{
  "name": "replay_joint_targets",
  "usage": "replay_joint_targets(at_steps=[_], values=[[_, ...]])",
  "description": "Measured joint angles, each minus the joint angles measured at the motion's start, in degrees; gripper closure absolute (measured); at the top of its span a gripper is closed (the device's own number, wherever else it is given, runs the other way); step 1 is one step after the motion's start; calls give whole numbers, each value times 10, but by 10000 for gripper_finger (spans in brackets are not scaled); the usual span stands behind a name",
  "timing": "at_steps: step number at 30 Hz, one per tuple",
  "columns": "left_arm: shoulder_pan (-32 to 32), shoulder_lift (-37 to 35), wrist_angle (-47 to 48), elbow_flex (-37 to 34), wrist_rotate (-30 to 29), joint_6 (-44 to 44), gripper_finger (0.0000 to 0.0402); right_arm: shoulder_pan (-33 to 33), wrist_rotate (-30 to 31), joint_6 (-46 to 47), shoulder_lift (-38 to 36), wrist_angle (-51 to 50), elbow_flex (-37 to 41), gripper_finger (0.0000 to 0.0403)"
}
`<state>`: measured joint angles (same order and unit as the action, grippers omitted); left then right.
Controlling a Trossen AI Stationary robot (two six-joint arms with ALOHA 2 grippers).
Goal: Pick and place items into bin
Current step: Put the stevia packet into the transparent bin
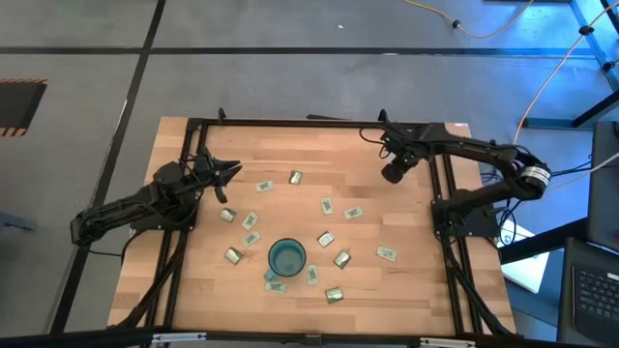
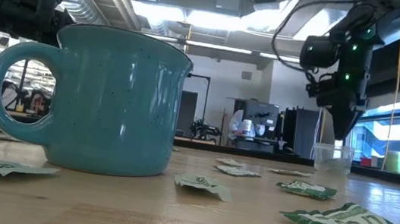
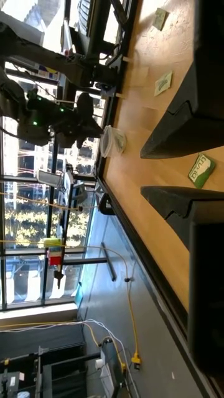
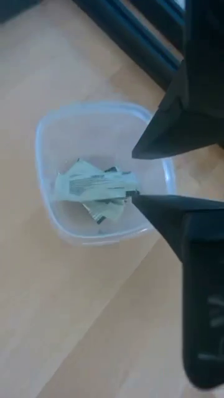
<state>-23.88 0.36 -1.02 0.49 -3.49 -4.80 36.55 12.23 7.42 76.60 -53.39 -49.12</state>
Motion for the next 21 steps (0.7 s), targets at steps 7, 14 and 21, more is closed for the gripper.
replay_joint_targets(at_steps=[7, 14, 21], values=[[0, 0, 0, 0, 0, 0, 327, -60, -202, -23, -78, -22, -12, 282], [0, 0, 0, 0, -1, 0, 327, -224, -243, 49, -109, 2, -6, 281], [0, 0, 0, 0, -1, 0, 327, -430, -185, 151, -91, 27, 42, 281]])
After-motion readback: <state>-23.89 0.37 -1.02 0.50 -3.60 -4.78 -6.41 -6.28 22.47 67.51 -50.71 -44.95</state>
